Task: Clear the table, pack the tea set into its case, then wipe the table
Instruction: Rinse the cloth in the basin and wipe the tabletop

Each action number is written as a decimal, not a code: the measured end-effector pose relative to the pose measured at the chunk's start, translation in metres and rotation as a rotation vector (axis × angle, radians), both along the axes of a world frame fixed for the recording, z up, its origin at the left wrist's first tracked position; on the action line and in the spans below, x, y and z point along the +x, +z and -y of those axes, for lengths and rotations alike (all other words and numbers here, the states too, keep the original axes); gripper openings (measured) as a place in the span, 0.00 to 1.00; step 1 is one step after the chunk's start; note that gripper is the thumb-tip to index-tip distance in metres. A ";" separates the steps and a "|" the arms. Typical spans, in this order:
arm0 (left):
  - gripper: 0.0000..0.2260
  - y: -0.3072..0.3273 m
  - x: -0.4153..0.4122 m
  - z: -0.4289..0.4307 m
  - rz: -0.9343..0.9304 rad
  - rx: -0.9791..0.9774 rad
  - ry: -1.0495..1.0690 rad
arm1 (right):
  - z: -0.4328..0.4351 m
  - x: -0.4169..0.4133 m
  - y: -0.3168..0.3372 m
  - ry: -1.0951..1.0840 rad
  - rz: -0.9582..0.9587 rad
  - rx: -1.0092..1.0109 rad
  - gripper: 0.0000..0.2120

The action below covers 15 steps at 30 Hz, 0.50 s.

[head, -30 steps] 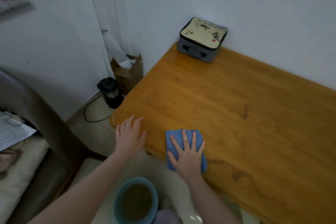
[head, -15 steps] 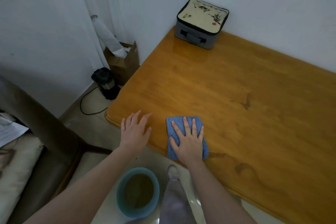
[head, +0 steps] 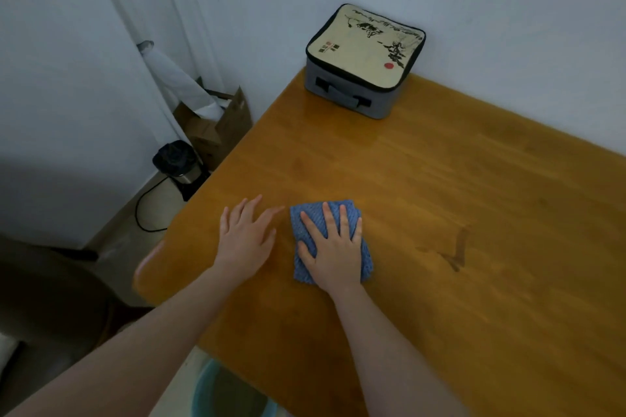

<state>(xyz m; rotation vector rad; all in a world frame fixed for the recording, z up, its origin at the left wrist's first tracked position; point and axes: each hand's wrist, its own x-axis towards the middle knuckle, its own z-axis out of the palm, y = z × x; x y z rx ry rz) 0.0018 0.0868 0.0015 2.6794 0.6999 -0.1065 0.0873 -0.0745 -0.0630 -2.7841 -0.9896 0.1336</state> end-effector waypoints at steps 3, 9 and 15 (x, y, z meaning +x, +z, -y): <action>0.19 -0.007 0.036 -0.006 -0.005 0.015 -0.004 | -0.012 0.041 -0.002 0.005 -0.006 0.001 0.28; 0.19 -0.015 0.077 -0.010 0.019 -0.008 0.013 | -0.031 0.113 0.003 0.008 -0.021 -0.010 0.29; 0.19 -0.021 0.087 -0.016 0.037 -0.004 -0.011 | -0.049 0.182 0.007 -0.023 -0.032 -0.066 0.29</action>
